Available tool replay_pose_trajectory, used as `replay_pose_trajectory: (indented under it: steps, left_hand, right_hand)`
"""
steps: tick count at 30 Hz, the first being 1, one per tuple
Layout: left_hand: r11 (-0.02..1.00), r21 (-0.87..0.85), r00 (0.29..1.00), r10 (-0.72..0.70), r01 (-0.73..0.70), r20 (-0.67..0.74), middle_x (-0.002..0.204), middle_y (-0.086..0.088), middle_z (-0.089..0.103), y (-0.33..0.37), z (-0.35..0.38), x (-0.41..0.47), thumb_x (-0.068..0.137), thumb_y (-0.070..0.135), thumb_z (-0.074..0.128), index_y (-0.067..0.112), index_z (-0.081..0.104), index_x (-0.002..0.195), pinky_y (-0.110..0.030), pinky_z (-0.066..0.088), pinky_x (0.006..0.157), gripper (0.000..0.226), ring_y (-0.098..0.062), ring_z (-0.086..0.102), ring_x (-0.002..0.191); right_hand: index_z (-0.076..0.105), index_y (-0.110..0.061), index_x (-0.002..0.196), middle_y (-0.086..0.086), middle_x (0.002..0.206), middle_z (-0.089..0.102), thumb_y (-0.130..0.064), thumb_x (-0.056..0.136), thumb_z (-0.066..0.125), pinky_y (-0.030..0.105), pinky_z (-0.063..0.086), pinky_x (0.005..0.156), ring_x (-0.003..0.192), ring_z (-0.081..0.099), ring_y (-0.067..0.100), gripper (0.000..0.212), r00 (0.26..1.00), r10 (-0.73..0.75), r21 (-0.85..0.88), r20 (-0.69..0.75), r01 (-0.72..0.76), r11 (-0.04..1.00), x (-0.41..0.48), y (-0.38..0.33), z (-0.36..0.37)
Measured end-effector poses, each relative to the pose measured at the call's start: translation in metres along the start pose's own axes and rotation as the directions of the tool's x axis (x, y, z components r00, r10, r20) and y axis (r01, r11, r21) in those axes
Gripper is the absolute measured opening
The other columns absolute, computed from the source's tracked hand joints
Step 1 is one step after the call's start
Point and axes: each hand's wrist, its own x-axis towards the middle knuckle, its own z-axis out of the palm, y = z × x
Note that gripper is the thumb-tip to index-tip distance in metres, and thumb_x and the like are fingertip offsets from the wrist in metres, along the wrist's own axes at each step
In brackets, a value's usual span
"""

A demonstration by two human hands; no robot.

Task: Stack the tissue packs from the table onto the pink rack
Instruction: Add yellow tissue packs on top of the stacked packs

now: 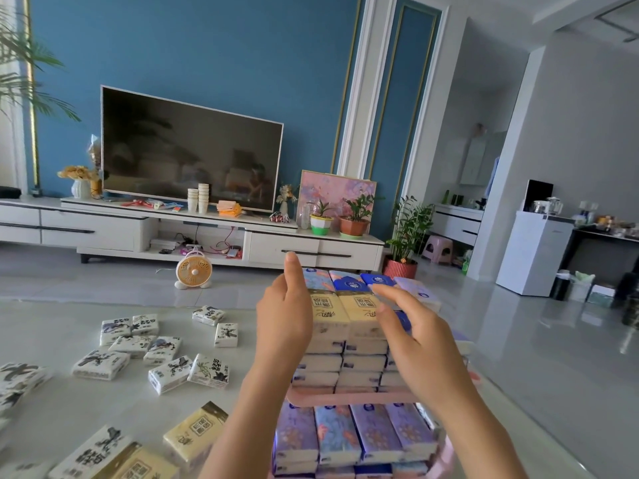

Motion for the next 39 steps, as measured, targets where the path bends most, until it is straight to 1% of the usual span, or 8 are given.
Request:
replay_pose_trajectory:
  steps: [3, 8, 15, 19, 23, 28, 33, 39]
  left_hand:
    - [1.0, -0.018, 0.999, 0.007, -0.008, -0.031, 0.083, -0.008, 0.066, -0.001, 0.0, -0.002, 0.094, 0.056, 0.017, 0.022, 0.055, 0.074, -0.033, 0.044, 0.069, 0.055, -0.022, 0.061, 0.083]
    - [0.995, -0.101, 0.996, 0.018, -0.027, -0.087, 0.089, 0.004, 0.057, 0.003, -0.01, -0.007, 0.096, 0.052, 0.017, 0.017, 0.059, 0.091, -0.027, 0.035, 0.07, 0.055, -0.012, 0.051, 0.084]
    - [0.964, 0.264, 0.991, -0.028, -0.007, 0.128, 0.09, -0.014, 0.059, -0.004, -0.067, 0.008, 0.097, 0.039, 0.036, 0.013, 0.048, 0.086, -0.034, 0.042, 0.079, 0.031, -0.024, 0.055, 0.083]
    - [0.715, 0.699, 0.895, -0.301, -0.016, 0.329, 0.097, -0.012, 0.057, -0.01, -0.107, 0.012, 0.097, 0.036, 0.038, 0.004, 0.056, 0.103, -0.023, 0.037, 0.063, 0.037, -0.02, 0.049, 0.078]
    - [0.369, 0.927, 0.819, -0.509, -0.071, 0.266, 0.101, -0.008, 0.053, -0.026, -0.148, 0.006, 0.096, 0.039, 0.041, 0.004, 0.051, 0.12, -0.019, 0.037, 0.052, 0.044, -0.018, 0.052, 0.081]
    - [0.216, 0.973, 0.784, -0.591, -0.074, 0.191, 0.123, -0.008, 0.055, -0.05, -0.193, -0.001, 0.092, 0.038, 0.053, 0.006, 0.045, 0.131, -0.019, 0.039, 0.05, 0.051, -0.019, 0.055, 0.091]
    - [0.15, 0.978, 0.784, -0.586, -0.144, 0.205, 0.133, -0.006, 0.051, -0.074, -0.228, -0.007, 0.091, 0.036, 0.053, 0.003, 0.05, 0.127, -0.033, 0.041, 0.102, 0.049, -0.022, 0.05, 0.119]
    - [0.191, 0.968, 0.713, -0.655, -0.166, 0.251, 0.106, -0.003, 0.054, -0.091, -0.226, -0.023, 0.089, 0.021, 0.06, -0.003, 0.052, 0.124, -0.016, 0.042, 0.073, 0.043, -0.016, 0.049, 0.091]
  right_hand:
    - [0.049, -0.033, 0.13, -0.02, 0.13, 0.05, -0.033, 0.095, 0.042, 0.021, 0.039, 0.1, 0.114, 0.046, -0.01, 0.036, 1.0, -0.02, 0.001, -0.022, 0.02, 1.0, 0.0, -0.006, 0.0]
    - [0.056, -0.03, 0.122, -0.031, 0.108, 0.051, -0.028, 0.095, 0.045, -0.007, 0.029, 0.082, 0.096, 0.042, -0.029, 0.03, 0.992, -0.109, 0.033, -0.066, 0.112, 0.993, -0.002, -0.023, -0.001]
    - [0.066, -0.02, 0.097, -0.001, 0.087, 0.072, -0.011, 0.095, 0.044, 0.018, 0.053, 0.072, 0.077, 0.067, 0.009, 0.024, 0.965, -0.08, 0.444, 0.251, -0.041, 0.895, -0.019, -0.066, 0.002]
    - [0.064, -0.016, 0.104, 0.003, 0.09, 0.07, -0.016, 0.096, 0.045, 0.023, 0.051, 0.071, 0.076, 0.064, 0.013, 0.02, 0.733, -0.032, 0.308, 0.68, -0.246, 0.919, -0.031, -0.076, 0.023]
    - [0.061, -0.019, 0.101, -0.008, 0.083, 0.062, -0.022, 0.092, 0.053, 0.023, 0.049, 0.075, 0.074, 0.058, 0.007, 0.012, 0.571, 0.035, 0.116, 0.82, -0.226, 0.967, -0.064, -0.071, 0.082]
    - [0.051, -0.017, 0.126, -0.005, 0.109, 0.056, -0.033, 0.086, 0.063, 0.021, 0.042, 0.088, 0.097, 0.053, 0.008, 0.045, 0.662, 0.079, -0.064, 0.745, -0.047, 0.997, -0.114, -0.057, 0.147]
    - [0.023, -0.023, 0.142, 0.002, 0.143, 0.035, -0.054, 0.079, 0.062, 0.031, 0.034, 0.106, 0.129, 0.036, 0.018, 0.08, 0.68, 0.03, -0.091, 0.733, 0.055, 0.994, -0.135, -0.063, 0.182]
    - [0.007, -0.025, 0.146, 0.005, 0.144, 0.021, -0.079, 0.072, 0.035, 0.038, 0.027, 0.107, 0.128, 0.029, 0.025, 0.096, 0.729, 0.006, -0.232, 0.684, 0.21, 0.95, -0.169, -0.067, 0.207]
